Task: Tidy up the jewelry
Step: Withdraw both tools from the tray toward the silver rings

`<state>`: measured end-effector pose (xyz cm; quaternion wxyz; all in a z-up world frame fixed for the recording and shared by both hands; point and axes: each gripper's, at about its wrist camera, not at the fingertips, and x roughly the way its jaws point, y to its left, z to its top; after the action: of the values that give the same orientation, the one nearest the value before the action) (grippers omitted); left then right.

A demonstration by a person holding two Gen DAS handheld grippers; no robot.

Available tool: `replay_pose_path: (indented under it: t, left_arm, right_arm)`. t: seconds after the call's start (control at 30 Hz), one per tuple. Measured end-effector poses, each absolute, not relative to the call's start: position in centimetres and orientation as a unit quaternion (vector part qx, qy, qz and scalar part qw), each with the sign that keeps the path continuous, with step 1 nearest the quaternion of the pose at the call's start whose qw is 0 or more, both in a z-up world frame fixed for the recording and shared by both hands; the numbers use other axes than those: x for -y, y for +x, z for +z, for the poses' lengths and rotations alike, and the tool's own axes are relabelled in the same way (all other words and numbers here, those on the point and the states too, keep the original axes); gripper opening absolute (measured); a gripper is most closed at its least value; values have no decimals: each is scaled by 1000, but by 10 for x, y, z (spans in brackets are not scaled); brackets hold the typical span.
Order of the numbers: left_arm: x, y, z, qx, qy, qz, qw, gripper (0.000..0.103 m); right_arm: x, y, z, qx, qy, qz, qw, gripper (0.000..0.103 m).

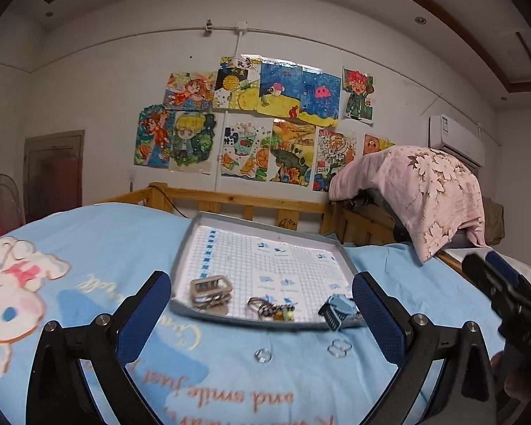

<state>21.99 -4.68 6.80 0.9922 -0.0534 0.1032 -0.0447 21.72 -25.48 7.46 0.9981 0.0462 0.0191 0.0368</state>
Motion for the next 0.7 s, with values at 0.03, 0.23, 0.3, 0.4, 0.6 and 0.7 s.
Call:
replay_pose_path:
  t: [0.03,0.23,0.3,0.4,0.6,0.7]
  left_arm:
    - [44,211,67,-102,-51,-42,993,103]
    - [36,172,49,-115,-42,-36,992,103]
    - [35,160,40,-121,-32,-35,991,103]
    - [34,149,30,-135,-27,-37,990,103]
    - [25,131,19,-152,-18,-37,988,103]
    - [23,127,11,-161,-15,-31,986,103]
  right_arm:
    - [251,209,73,-22,40,37,998,101]
    - [231,171,58,-52,25,47,997,101]
    - [227,158,52,-63,21,46,997,101]
    - [226,145,44,-85,22,37,995,101]
    - [229,121,29,-116,27,26,992,101]
    - [229,111,22,-129,29,23,991,101]
